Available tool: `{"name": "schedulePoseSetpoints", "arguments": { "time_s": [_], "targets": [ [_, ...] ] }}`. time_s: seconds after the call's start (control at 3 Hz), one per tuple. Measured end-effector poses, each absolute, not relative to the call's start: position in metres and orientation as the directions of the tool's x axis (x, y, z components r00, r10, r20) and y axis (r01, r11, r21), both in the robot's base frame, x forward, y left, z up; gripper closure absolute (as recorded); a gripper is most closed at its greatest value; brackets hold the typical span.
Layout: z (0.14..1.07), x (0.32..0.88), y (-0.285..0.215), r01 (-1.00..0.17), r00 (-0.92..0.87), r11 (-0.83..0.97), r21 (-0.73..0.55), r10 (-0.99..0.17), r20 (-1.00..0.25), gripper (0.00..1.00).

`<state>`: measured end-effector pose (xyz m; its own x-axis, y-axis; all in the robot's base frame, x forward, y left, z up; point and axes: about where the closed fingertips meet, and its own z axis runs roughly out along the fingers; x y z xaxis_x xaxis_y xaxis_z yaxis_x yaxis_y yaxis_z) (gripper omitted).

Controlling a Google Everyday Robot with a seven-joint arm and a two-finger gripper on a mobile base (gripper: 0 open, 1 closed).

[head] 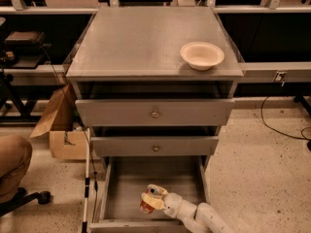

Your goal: Place coke can into bottom drawer

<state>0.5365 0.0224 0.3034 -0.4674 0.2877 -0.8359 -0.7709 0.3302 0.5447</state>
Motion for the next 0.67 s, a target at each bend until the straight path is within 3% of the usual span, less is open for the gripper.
{"name": "schedulePoseSetpoints", "arguments": {
  "time_s": [0.33, 0.67],
  "targets": [
    [0.3081, 0.5348, 0.0141, -0.773, -0.435, 0.385, 0.505, 0.259, -0.863, 0.04],
    [0.3094, 0.5326, 0.0097, -0.76, -0.423, 0.438, 0.48, 0.227, -0.877, 0.0]
  ]
}}
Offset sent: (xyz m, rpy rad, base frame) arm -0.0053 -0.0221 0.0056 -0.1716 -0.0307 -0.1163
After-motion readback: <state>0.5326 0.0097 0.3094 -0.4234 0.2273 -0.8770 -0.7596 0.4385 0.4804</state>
